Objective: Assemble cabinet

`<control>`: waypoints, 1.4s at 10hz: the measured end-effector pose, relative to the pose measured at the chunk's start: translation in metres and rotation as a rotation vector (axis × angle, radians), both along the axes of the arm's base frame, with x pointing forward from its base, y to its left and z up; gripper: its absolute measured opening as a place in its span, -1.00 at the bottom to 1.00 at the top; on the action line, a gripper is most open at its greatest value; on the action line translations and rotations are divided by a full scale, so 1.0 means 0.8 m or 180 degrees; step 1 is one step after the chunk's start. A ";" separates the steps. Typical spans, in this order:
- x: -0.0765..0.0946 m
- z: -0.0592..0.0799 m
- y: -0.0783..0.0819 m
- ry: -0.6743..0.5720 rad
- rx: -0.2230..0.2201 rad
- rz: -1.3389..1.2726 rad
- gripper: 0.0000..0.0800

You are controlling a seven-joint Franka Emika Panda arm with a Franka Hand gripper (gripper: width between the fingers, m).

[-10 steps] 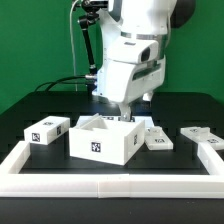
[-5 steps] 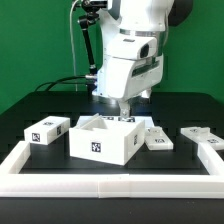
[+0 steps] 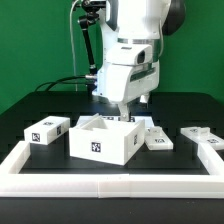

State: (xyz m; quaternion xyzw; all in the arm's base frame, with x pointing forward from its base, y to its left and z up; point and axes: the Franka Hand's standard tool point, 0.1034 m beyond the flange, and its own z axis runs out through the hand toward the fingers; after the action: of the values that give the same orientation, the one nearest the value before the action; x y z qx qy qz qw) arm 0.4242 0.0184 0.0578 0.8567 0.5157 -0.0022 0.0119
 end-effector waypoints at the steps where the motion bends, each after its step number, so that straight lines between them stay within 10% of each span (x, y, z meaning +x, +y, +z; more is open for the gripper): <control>1: -0.001 -0.006 -0.001 0.0019 0.0005 -0.0009 1.00; 10: -0.016 -0.042 0.001 0.0186 0.0026 -0.0020 1.00; 12: -0.017 -0.043 0.001 0.0189 0.0026 -0.0020 0.36; 13: -0.017 -0.043 0.001 0.0189 0.0026 -0.0020 0.36; 14: -0.017 -0.043 0.001 0.0189 0.0026 -0.0020 -0.13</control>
Offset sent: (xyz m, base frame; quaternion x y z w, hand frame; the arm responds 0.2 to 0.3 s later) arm -0.0030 0.0023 -0.0165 -0.0036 0.0022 0.0011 1.0000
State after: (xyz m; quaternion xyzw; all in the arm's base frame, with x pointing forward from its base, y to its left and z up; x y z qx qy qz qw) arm 0.4108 0.0191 0.0234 0.8579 0.5132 -0.0255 -0.0070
